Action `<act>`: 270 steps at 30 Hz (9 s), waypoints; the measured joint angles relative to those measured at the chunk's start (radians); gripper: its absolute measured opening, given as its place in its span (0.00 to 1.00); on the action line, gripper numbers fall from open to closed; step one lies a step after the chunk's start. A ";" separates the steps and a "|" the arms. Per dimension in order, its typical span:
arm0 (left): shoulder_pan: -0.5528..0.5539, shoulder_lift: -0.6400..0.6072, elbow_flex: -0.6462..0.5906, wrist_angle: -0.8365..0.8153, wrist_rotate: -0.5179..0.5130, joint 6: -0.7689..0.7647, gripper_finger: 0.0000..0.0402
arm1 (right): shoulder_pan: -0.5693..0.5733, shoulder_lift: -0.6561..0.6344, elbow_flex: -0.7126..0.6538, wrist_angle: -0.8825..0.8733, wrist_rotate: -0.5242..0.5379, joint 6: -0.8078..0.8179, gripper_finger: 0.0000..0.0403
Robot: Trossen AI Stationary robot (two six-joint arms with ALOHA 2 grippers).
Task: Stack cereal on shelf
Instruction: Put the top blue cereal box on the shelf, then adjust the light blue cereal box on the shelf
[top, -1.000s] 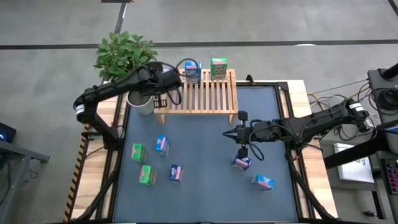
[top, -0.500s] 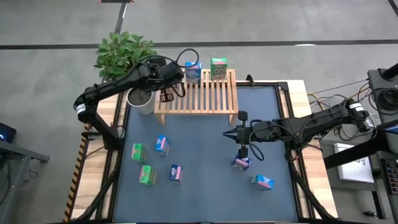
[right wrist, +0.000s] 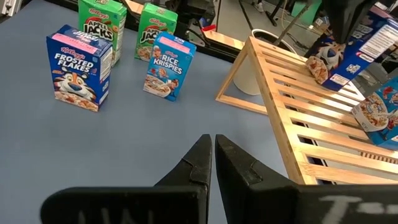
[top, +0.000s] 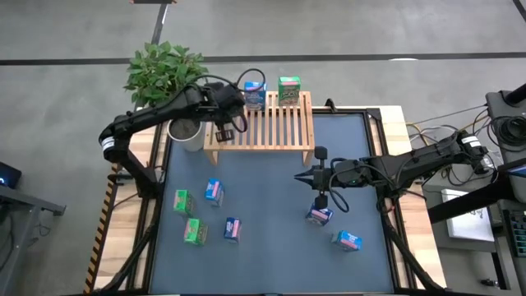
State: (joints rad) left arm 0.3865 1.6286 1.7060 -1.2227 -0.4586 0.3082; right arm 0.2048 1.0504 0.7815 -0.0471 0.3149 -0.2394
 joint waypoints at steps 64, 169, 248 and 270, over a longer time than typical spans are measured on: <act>-0.036 -0.017 -0.093 0.014 -0.109 0.146 0.00 | 0.000 0.000 0.000 0.000 0.000 -0.014 0.03; -0.181 -0.177 -0.182 0.305 -0.215 0.022 0.00 | 0.000 0.000 0.000 0.000 0.000 0.004 0.03; -0.880 -0.874 -1.091 1.136 -0.440 0.034 0.00 | -0.630 0.889 0.999 -0.302 -0.027 -0.322 0.03; -0.880 -0.871 -1.091 1.140 -0.441 0.039 0.00 | -0.620 0.888 0.999 -0.203 -0.035 -0.346 0.03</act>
State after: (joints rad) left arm -0.4934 0.7578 0.6147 -0.0830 -0.8993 0.3473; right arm -0.4149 1.9381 1.7802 -0.2501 0.2802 -0.5857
